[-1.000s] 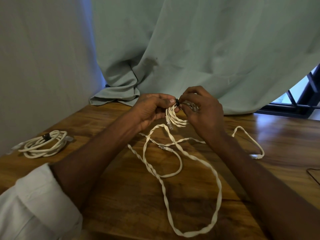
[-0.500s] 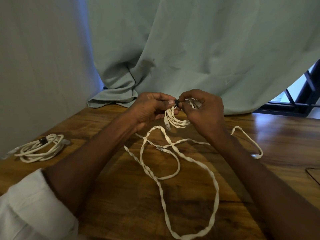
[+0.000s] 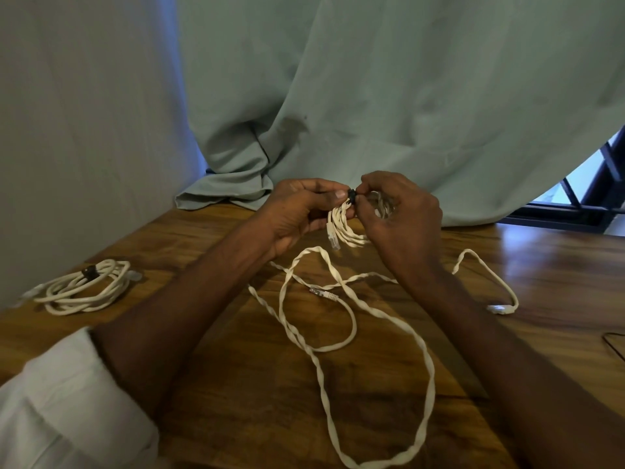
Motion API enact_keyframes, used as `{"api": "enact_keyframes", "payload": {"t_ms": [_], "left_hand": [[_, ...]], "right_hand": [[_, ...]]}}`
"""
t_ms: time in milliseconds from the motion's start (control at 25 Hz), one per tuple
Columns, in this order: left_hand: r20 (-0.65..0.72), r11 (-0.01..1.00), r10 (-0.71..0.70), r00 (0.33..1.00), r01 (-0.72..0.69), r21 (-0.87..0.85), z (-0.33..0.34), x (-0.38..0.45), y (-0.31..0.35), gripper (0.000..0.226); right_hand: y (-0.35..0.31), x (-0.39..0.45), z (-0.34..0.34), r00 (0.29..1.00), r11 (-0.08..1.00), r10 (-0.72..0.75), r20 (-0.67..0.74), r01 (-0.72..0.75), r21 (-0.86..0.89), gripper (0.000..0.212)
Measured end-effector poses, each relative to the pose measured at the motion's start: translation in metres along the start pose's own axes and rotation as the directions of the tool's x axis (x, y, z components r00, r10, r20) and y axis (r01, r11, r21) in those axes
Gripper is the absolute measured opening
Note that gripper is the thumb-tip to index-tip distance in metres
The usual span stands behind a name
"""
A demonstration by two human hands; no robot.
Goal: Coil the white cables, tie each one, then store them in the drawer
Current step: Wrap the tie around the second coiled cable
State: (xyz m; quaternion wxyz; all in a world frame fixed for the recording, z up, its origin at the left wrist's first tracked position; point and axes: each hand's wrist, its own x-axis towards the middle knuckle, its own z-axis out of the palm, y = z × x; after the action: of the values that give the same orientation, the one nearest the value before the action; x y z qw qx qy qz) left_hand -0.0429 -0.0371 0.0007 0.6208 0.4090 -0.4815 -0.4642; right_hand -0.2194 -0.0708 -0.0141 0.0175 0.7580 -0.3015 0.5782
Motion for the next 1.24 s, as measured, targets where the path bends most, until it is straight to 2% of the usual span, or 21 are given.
{"api": "enact_keyframes", "payload": {"t_ms": [160, 320, 480, 640, 920, 1080, 1240], "left_hand": [[-0.051, 0.999, 0.001, 0.999, 0.001, 0.043, -0.002, 0.001, -0.003, 0.02], [-0.063, 0.981, 0.038, 0.997, -0.025, 0.195, -0.001, 0.001, -0.004, 0.017], [0.03, 0.965, 0.056, 0.998, -0.062, 0.253, 0.001, 0.0, -0.002, 0.02], [0.109, 0.933, 0.114, 0.988, -0.144, 0.33, 0.004, -0.003, -0.001, 0.034], [0.12, 0.834, 0.329, 0.937, -0.348, 0.427, 0.009, -0.003, -0.007, 0.022], [0.126, 0.821, 0.361, 0.924, -0.379, 0.427, 0.008, 0.001, -0.01, 0.018], [0.136, 0.823, 0.391, 0.91, -0.412, 0.39, 0.007, 0.002, -0.009, 0.018]], "right_hand": [[0.005, 0.005, 0.0, 0.991, 0.999, 0.04, 0.127, -0.041, 0.006, 0.014], [0.005, 0.006, -0.004, 0.965, 0.998, 0.055, 0.256, -0.05, -0.025, 0.018], [0.004, 0.006, -0.006, 0.984, 0.996, 0.086, 0.157, -0.08, -0.043, 0.015], [0.006, 0.007, -0.007, 0.989, 0.995, 0.099, 0.108, -0.099, -0.004, 0.016], [0.003, 0.009, -0.011, 0.994, 1.0, 0.009, 0.112, -0.008, -0.01, 0.014], [0.003, 0.012, -0.011, 0.982, 0.99, 0.125, 0.138, -0.132, 0.041, 0.013], [-0.001, 0.01, -0.01, 0.942, 0.909, 0.29, 0.171, -0.327, 0.259, 0.017]]}}
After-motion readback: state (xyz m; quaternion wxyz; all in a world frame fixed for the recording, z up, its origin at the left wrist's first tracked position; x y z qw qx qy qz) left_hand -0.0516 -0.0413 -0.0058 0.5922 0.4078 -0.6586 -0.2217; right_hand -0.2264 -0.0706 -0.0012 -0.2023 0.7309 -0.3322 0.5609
